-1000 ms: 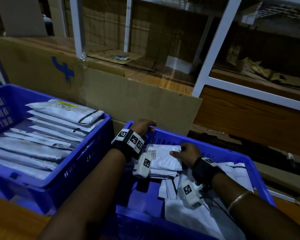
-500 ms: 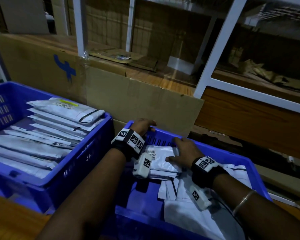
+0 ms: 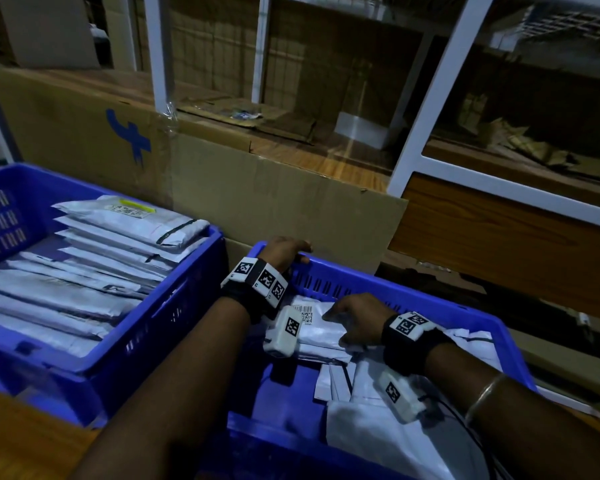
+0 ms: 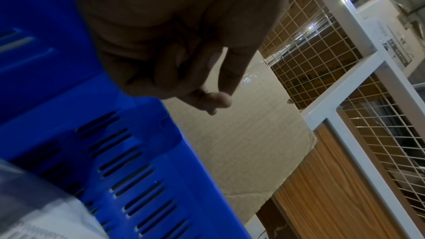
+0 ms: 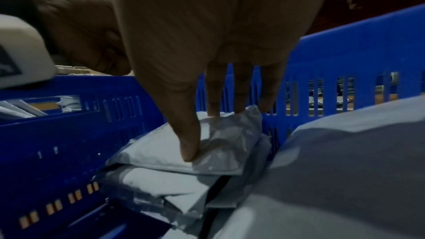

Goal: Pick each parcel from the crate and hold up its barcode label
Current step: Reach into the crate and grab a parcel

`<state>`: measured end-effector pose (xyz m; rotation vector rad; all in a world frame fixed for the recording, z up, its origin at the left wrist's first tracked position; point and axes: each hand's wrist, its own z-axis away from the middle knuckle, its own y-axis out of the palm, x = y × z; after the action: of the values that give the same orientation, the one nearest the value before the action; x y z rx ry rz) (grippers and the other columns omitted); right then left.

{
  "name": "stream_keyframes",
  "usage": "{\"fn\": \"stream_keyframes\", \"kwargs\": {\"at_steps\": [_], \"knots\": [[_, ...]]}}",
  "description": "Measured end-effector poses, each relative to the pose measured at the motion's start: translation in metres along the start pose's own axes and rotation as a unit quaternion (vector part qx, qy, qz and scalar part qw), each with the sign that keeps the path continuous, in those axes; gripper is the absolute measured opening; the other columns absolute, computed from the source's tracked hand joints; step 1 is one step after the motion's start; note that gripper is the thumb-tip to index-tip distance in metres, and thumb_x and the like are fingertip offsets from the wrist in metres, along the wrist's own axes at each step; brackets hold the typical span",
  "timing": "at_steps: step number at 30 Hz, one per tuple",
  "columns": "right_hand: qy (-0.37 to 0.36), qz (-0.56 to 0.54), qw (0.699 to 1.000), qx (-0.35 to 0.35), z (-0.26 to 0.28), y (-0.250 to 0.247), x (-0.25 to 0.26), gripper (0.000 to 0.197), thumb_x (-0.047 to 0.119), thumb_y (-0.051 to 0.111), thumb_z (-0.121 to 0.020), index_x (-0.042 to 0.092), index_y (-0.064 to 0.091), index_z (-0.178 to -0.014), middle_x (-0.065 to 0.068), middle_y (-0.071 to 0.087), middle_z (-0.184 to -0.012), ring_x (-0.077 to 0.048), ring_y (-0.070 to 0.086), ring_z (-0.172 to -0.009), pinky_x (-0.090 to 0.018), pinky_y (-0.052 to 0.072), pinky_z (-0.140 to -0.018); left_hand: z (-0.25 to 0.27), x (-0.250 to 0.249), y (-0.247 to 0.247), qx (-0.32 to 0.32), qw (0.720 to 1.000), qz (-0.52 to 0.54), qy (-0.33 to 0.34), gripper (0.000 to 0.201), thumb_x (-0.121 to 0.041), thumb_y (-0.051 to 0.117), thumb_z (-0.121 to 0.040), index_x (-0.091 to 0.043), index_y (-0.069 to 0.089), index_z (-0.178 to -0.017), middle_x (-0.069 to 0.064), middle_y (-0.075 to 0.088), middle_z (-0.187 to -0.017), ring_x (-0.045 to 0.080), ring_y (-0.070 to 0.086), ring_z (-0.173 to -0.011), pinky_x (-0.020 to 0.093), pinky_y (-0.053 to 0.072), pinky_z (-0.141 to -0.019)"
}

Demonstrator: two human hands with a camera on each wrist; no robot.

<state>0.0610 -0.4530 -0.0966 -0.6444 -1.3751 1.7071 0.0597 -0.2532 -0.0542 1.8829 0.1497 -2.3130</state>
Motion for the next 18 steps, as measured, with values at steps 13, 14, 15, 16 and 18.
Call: {"fn": "stream_keyframes", "kwargs": {"at_steps": [13,14,15,16,18], "knots": [[-0.016,0.008,1.000,0.025,-0.007,-0.004,0.007,0.053,0.031,0.083,-0.075,0.022,0.067,-0.125,0.004,0.067,-0.125,-0.015,0.062,-0.113,-0.027,0.050,-0.092,-0.007,0.001,-0.002,0.015,1.000,-0.027,-0.001,0.028,-0.011,0.052,-0.096,0.002,0.065,-0.116,0.000,0.064,-0.059,-0.002,0.054,-0.036,0.017,0.035,-0.038],[-0.017,0.006,0.999,0.027,-0.007,-0.005,0.007,0.052,0.034,0.082,-0.075,0.022,0.067,-0.124,0.003,0.067,-0.124,-0.016,0.062,-0.112,-0.028,0.051,-0.091,-0.008,0.002,-0.002,0.015,1.000,-0.026,-0.001,0.027,-0.011,0.051,-0.096,0.002,0.065,-0.116,0.001,0.064,-0.061,-0.002,0.054,-0.036,0.019,0.037,-0.041],[-0.017,0.005,0.999,0.027,-0.007,-0.006,0.007,0.052,0.037,0.082,-0.075,0.023,0.067,-0.123,0.002,0.067,-0.123,-0.017,0.062,-0.112,-0.029,0.051,-0.090,-0.009,0.002,-0.002,0.014,1.000,-0.024,-0.003,0.027,-0.011,0.052,-0.095,0.002,0.065,-0.116,0.001,0.064,-0.059,-0.001,0.054,-0.036,0.021,0.037,-0.043],[-0.016,0.005,1.000,0.023,-0.007,-0.006,0.007,0.051,0.040,0.081,-0.075,0.024,0.066,-0.122,0.001,0.066,-0.122,-0.019,0.062,-0.110,-0.030,0.051,-0.089,-0.010,0.003,-0.001,0.011,1.000,-0.018,-0.006,0.028,-0.012,0.053,-0.095,0.002,0.065,-0.116,-0.001,0.062,-0.051,0.000,0.054,-0.036,0.020,0.037,-0.042],[-0.013,0.014,1.000,0.006,-0.008,-0.008,0.008,0.054,0.045,0.081,-0.074,0.028,0.063,-0.123,-0.002,0.062,-0.121,-0.023,0.060,-0.109,-0.033,0.051,-0.087,-0.012,0.005,-0.001,0.007,1.000,-0.007,-0.010,0.029,-0.012,0.054,-0.094,0.003,0.064,-0.117,-0.006,0.059,-0.041,0.001,0.053,-0.034,0.016,0.036,-0.037]]}}
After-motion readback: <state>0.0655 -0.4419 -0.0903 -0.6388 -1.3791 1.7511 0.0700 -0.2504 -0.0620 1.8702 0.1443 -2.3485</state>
